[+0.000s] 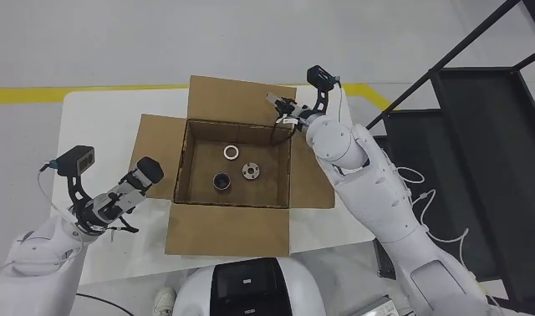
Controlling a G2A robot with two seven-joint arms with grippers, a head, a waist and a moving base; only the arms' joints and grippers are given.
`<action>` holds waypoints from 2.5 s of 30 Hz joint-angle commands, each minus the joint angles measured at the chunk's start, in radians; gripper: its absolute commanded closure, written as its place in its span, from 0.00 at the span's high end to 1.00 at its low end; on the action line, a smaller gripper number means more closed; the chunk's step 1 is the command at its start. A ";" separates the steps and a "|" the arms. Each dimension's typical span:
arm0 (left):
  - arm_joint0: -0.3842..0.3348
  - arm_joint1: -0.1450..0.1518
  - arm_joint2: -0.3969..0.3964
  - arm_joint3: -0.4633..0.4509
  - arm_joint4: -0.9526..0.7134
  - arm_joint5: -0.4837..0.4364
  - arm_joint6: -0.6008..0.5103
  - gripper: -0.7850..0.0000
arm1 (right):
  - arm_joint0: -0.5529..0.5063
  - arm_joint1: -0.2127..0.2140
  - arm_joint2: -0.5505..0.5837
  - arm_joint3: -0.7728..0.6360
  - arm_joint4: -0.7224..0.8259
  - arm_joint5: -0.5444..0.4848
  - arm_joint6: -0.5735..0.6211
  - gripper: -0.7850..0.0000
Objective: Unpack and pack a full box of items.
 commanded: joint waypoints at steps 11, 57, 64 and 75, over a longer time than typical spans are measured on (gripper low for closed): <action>0.000 0.000 0.000 0.000 0.000 0.000 0.000 1.00 | 0.113 -0.033 -0.070 0.173 0.039 -0.034 0.006 1.00; 0.000 0.000 0.000 0.000 0.000 0.000 0.000 1.00 | 0.040 -0.057 -0.342 -0.030 -0.256 -0.128 0.376 1.00; 0.000 0.000 0.000 0.000 0.000 0.000 0.000 1.00 | 0.040 -0.057 -0.342 -0.030 -0.256 -0.128 0.376 1.00; 0.000 0.000 0.000 0.000 0.000 0.000 0.000 1.00 | 0.040 -0.057 -0.342 -0.030 -0.256 -0.128 0.376 1.00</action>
